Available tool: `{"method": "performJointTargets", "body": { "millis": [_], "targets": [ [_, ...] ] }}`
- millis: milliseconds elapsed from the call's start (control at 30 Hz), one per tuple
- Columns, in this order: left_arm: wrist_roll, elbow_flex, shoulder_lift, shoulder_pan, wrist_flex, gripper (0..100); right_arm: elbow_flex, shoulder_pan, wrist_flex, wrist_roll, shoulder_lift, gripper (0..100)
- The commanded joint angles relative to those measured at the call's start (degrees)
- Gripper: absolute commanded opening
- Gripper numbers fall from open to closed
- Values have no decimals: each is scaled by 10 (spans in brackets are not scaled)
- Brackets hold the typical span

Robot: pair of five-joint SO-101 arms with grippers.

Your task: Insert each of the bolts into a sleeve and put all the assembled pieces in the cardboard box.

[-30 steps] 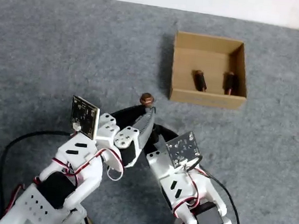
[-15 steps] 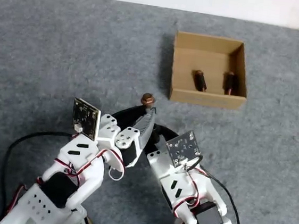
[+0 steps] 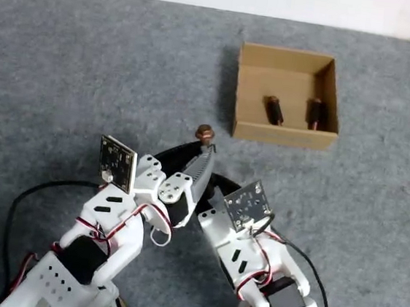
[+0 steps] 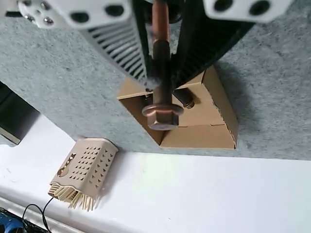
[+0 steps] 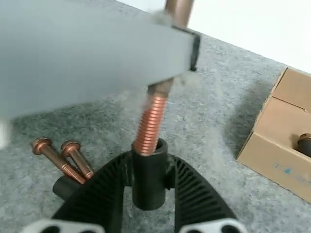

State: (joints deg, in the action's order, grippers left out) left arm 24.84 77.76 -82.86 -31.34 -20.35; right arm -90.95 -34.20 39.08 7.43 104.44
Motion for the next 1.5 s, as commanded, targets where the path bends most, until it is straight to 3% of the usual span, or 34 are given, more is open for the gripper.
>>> {"method": "performJointTargets", "body": {
  "millis": [0,400,1033,1200,1467],
  "targets": [
    [-2,-25,-7,-3,18,5,4,-7,0,-1,8,5],
    [-1,16,-7,21,25,5,8,-6,0,-1,9,5],
    [2,25,-6,-9,25,5,8,-7,-1,-2,9,5],
    [91,23,-6,9,25,5,9,-7,-3,-4,9,5],
    [93,29,-6,7,25,5,9,-3,-3,-5,9,5]
  ]
}}
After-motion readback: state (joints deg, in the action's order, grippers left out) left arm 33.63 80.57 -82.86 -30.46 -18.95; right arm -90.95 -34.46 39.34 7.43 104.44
